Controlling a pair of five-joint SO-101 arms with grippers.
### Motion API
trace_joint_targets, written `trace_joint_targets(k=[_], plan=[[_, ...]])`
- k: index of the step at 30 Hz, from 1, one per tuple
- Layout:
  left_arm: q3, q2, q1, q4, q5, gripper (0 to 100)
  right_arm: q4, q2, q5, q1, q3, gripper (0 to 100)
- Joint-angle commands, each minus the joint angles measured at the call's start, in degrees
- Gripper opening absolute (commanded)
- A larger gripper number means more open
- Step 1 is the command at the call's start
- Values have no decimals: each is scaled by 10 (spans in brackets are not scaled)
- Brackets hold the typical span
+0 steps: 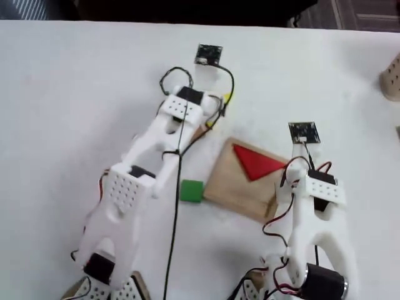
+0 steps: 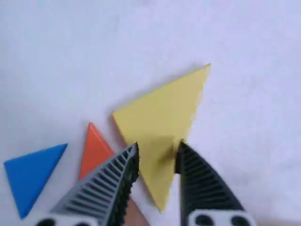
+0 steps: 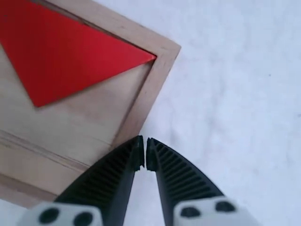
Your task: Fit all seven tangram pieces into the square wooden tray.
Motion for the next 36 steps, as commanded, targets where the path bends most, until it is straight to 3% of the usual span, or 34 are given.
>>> trace_joint_targets(k=[1,3,9,14,24,29,36], plan=[[-27,-86,22,12,9,44,-7,-24,6,-5,-2,18],[-24,-95,29,1,5,20,-7,-24,6,-6,-2,18],[3,-41,59,-133,9,21,-6,-24,6,-14,-1,18],[1,13,48,-149,9,21,-6,-23,6,-15,-1,18],[1,12,53,10,12,21,-6,-22,7,-13,-1,18],[3,12,53,84,51,20,-6,-23,7,-14,-1,18],[25,-75,61,118,38,20,-6,-23,26,-14,-1,18]])
